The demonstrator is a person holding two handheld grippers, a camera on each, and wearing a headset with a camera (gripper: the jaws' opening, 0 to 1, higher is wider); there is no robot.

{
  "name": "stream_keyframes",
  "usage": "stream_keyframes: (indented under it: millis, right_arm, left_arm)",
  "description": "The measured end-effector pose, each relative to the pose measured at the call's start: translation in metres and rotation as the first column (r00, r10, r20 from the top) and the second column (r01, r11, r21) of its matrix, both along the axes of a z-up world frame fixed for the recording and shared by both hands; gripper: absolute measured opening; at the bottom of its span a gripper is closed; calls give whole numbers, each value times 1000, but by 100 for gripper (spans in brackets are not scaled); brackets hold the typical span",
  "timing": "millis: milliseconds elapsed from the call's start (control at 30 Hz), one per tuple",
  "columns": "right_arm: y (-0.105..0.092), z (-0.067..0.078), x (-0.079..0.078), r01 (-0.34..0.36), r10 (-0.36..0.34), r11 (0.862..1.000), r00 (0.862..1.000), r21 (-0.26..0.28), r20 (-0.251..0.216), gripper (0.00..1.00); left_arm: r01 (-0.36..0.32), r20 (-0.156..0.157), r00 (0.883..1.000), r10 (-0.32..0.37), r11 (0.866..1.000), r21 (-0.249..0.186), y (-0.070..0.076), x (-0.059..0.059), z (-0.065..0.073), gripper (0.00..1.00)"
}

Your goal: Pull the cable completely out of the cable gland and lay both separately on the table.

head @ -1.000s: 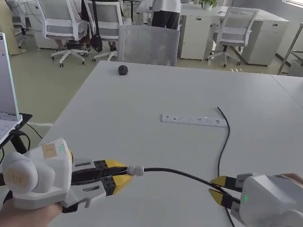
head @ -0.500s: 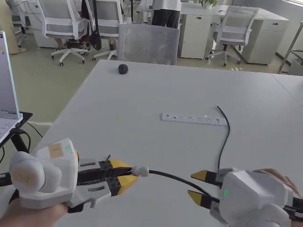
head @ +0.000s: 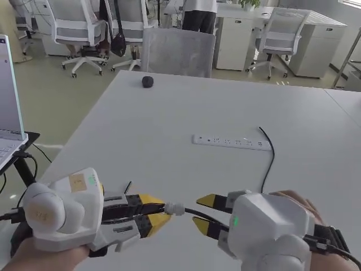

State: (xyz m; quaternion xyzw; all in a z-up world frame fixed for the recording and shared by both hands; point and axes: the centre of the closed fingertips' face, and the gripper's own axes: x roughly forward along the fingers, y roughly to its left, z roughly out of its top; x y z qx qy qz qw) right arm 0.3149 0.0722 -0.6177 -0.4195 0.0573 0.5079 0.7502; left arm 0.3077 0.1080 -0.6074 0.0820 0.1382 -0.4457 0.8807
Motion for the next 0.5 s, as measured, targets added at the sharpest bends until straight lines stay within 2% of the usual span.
stream_keyframes:
  millis: [233,333,400,500]
  right_arm:
    - [0,0,1,3,-3,1000,1000,-8,6,8]
    - [0,1,-1,-8,9,1000,1000,-20,20,0]
    - [-1,2,0,-3,4,1000,999,-24,35,0]
    - [-1,2,0,-6,6,1000,999,-26,31,0]
  left_arm:
    - [0,2,1000,0,1000,-4,0,1,2,13]
    - [-1,5,1000,1,1000,-10,-1,2,3,13]
    - [0,6,1000,0,1000,-7,-1,2,3,13]
    - [4,5,1000,-4,1000,-8,-2,2,3,13]
